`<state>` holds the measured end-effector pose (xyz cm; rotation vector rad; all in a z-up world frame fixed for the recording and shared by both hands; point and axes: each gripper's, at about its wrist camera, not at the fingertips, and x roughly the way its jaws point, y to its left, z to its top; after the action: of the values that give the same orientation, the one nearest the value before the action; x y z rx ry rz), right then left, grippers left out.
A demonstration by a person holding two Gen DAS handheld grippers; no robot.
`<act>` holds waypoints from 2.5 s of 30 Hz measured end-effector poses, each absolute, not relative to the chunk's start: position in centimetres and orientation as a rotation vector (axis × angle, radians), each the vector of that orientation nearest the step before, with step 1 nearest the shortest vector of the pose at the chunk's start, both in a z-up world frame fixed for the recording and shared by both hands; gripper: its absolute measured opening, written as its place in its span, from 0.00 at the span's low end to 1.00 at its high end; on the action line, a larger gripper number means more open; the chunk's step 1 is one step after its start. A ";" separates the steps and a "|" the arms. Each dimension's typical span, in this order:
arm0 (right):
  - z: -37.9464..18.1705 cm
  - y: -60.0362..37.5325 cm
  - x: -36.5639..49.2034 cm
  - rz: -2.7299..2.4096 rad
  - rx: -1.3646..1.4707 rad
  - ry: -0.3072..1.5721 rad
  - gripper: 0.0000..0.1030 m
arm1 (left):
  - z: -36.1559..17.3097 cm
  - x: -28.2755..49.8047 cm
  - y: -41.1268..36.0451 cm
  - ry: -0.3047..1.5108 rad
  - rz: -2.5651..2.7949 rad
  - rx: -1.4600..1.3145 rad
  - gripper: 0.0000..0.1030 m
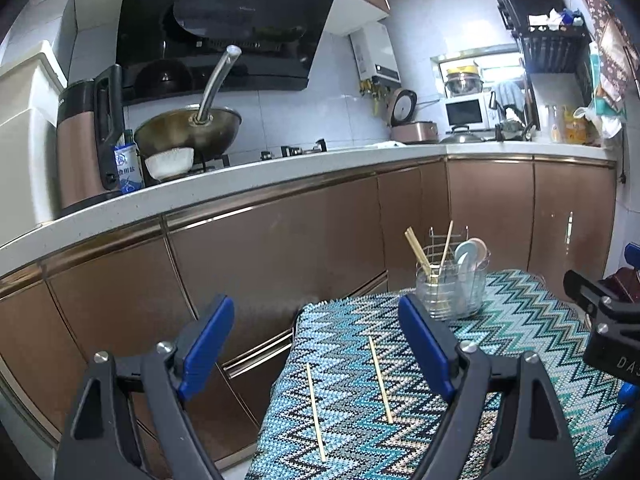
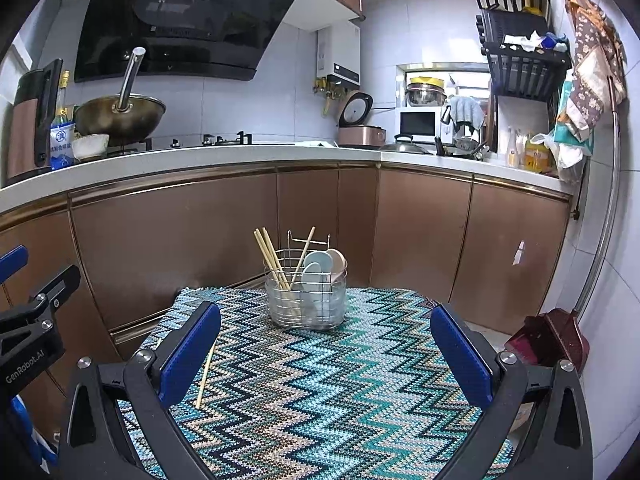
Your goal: Organize utensils
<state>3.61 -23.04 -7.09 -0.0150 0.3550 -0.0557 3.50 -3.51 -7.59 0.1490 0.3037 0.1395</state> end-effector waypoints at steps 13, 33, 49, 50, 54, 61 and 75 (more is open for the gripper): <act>-9.1 -22.6 6.8 0.017 0.009 0.456 1.00 | -9.9 6.7 -2.7 0.395 0.131 0.147 0.81; -13.5 -20.4 12.5 0.067 -0.032 0.600 0.99 | -14.4 11.8 -0.8 0.516 0.144 0.130 0.81; -15.1 -18.3 14.8 0.044 -0.087 0.643 0.99 | -17.0 14.2 0.2 0.577 0.154 0.134 0.81; -15.1 -18.3 14.8 0.045 -0.084 0.645 0.99 | -17.0 14.2 0.2 0.579 0.155 0.134 0.81; -15.3 -18.2 14.9 0.051 -0.087 0.649 0.98 | -17.3 14.4 0.3 0.585 0.156 0.133 0.81; -15.4 -17.9 15.1 0.071 -0.092 0.658 0.97 | -17.8 15.0 1.4 0.618 0.162 0.095 0.81; -15.9 -15.5 15.9 0.168 -0.126 0.705 0.84 | -18.0 16.0 5.0 0.708 0.093 -0.025 0.81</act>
<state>15.88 -15.52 -15.90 -0.1257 0.7047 0.1683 16.04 5.00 -18.01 -0.0249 0.7084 0.0925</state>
